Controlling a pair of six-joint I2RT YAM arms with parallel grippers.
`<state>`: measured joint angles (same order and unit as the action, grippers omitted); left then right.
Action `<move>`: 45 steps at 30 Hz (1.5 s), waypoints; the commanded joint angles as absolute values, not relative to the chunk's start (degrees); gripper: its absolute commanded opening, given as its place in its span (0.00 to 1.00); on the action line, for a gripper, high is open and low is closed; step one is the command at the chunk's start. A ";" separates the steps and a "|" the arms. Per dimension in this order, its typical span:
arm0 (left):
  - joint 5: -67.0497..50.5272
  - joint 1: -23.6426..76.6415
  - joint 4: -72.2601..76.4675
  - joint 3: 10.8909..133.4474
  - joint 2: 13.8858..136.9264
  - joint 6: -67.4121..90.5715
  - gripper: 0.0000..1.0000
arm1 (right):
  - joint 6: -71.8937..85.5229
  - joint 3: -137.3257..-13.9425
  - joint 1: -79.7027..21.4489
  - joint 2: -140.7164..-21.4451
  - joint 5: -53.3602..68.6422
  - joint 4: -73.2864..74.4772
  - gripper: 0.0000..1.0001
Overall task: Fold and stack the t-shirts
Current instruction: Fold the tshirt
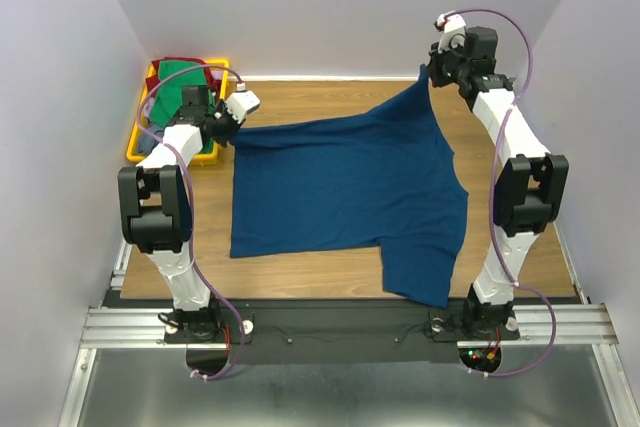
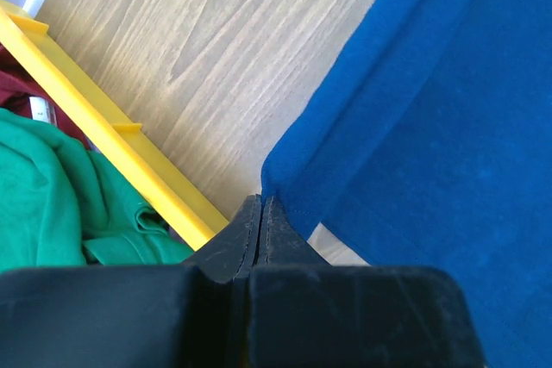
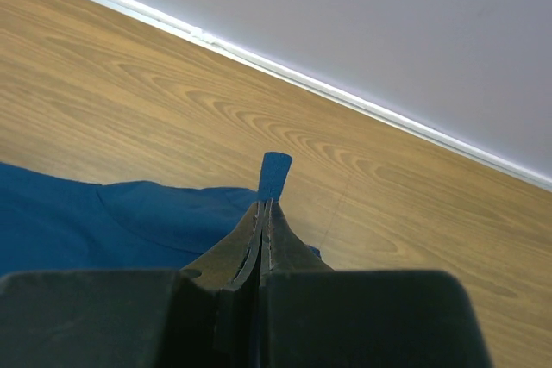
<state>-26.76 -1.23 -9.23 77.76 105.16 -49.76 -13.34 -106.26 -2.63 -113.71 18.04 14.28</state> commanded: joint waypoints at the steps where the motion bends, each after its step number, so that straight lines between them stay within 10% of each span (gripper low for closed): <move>1: -27.60 -1.58 -4.57 76.55 100.72 -51.06 0.00 | -14.24 -104.07 -2.29 -108.55 18.90 11.43 0.01; 45: -29.18 -1.58 -3.86 60.04 93.25 -66.09 0.00 | -14.41 -75.24 -2.28 -85.43 18.28 18.89 0.00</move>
